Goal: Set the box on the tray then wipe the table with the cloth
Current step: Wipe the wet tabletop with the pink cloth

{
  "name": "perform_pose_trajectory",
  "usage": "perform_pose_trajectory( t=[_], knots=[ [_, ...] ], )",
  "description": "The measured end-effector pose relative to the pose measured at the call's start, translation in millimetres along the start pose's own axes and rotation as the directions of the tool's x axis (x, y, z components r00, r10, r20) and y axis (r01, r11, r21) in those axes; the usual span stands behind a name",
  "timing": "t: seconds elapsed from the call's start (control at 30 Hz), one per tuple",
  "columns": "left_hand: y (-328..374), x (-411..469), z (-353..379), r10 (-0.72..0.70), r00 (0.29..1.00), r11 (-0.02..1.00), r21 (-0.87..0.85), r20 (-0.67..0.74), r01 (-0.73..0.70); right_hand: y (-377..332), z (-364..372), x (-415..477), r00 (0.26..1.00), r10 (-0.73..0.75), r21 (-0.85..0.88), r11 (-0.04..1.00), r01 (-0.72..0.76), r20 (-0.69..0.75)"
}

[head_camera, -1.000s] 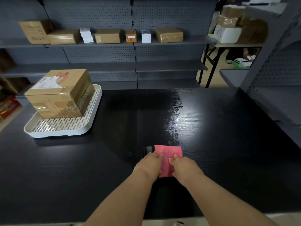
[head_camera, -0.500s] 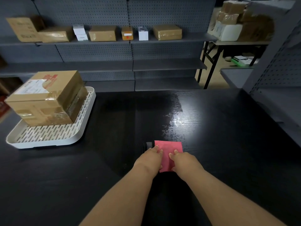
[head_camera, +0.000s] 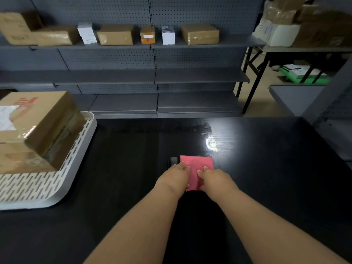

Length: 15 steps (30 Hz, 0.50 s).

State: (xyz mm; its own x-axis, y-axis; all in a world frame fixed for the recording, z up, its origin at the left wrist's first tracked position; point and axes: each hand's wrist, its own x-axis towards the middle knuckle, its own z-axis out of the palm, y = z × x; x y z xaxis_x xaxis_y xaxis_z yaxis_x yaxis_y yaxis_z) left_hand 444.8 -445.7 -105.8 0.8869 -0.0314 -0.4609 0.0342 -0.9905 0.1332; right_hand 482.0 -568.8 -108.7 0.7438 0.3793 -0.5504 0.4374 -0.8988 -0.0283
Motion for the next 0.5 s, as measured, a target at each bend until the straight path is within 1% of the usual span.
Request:
perform_pose_trajectory(
  t=[0.13, 0.23, 0.37, 0.5],
  knots=[
    [-7, 44, -25, -0.016, 1.0, 1.0, -0.001, -0.007, 0.016, 13, -30, 39, 0.999, -0.02, -0.023, 1.0, 0.02, 0.027],
    [-11, 75, -42, -0.026, 1.0, 1.0, 0.002, -0.012, 0.026, 24, -53, 63, 0.998, -0.066, -0.056, 0.996, 0.066, 0.002],
    [-18, 111, -61, -0.048, 0.999, 0.999, 0.003, -0.023, 0.048, 34, -80, 96, 0.995, -0.098, -0.083, 0.992, 0.098, 0.008],
    [-24, 140, -78, -0.065, 0.998, 0.998, 0.006, -0.023, 0.065, 43, -96, 122, 0.991, -0.114, -0.081, 0.991, 0.108, -0.072]
  ],
)
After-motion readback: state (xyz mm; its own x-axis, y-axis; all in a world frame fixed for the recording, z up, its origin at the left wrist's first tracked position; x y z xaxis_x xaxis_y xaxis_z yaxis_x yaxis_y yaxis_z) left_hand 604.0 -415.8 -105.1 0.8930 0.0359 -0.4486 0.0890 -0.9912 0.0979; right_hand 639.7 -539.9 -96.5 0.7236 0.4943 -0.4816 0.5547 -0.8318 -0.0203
